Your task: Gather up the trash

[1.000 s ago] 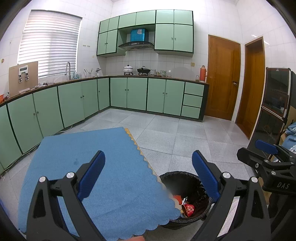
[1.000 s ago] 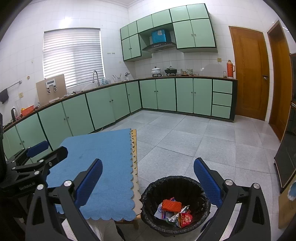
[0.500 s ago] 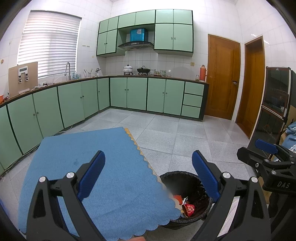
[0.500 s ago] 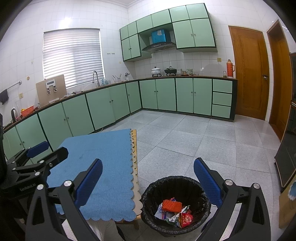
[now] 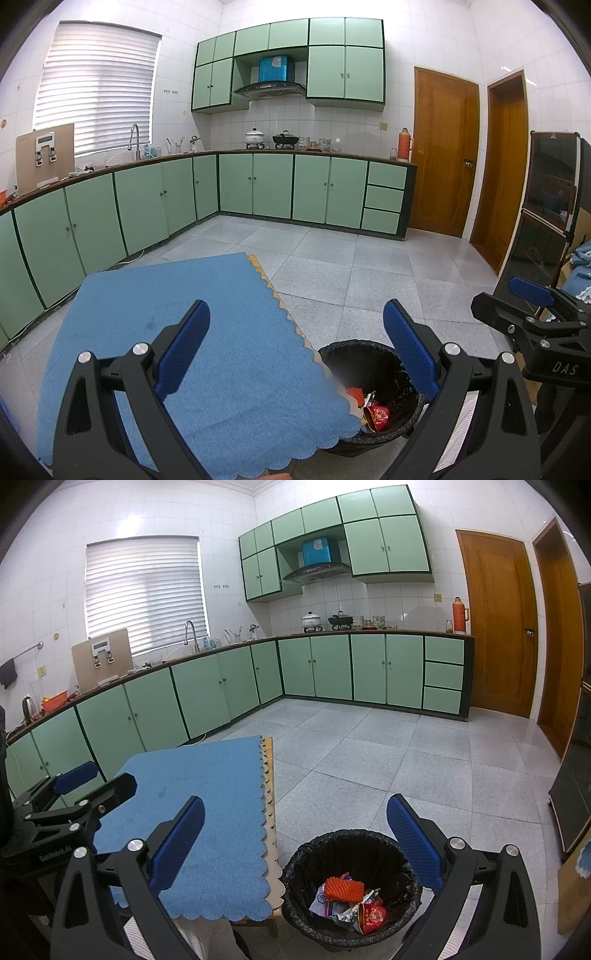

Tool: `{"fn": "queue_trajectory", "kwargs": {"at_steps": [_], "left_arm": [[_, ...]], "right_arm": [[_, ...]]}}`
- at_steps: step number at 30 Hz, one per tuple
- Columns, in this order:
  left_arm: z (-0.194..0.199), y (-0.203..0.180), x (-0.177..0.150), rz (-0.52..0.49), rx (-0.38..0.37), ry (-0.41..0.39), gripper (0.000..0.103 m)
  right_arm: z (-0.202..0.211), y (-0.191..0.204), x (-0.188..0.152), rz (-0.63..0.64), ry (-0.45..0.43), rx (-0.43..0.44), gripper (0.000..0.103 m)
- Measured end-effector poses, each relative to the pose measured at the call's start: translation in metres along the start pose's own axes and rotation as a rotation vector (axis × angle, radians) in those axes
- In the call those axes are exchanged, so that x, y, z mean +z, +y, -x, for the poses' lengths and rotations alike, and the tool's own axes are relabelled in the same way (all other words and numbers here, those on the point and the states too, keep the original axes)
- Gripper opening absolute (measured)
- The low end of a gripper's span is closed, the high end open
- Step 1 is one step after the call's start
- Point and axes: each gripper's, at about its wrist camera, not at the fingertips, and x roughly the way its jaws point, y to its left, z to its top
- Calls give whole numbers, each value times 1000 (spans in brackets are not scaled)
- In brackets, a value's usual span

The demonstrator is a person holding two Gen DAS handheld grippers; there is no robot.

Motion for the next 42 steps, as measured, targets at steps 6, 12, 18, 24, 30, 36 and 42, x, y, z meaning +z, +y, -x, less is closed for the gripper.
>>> {"fn": "queue_trajectory", "kwargs": {"at_steps": [6,12,18,24,30,36,42], "left_arm": [[0,0,0,1,1,1,92],[-1,1,-1,0,2,3,92],[-1,1,-2,0,0,4,92],[-5,5,-8,1,-4,8,92],[-9,5,-12,5,-7,12,92],[-9,5,-13,1,-8,15,92],[-10,8,-11,6,-7,23,92]], "right_arm": [[-2,0,0,-1,2,1,97],[-2,0,0,-1,4,0,97],[-5,0,-2,-3,7,2,97],[-5,0,-2,-4,6,1,97],[-7,-2,-5,-6,8,1,97],[-9,-1,-7,-7,10,1,97],[-16,1,-15,-13,21,1,97]]}}
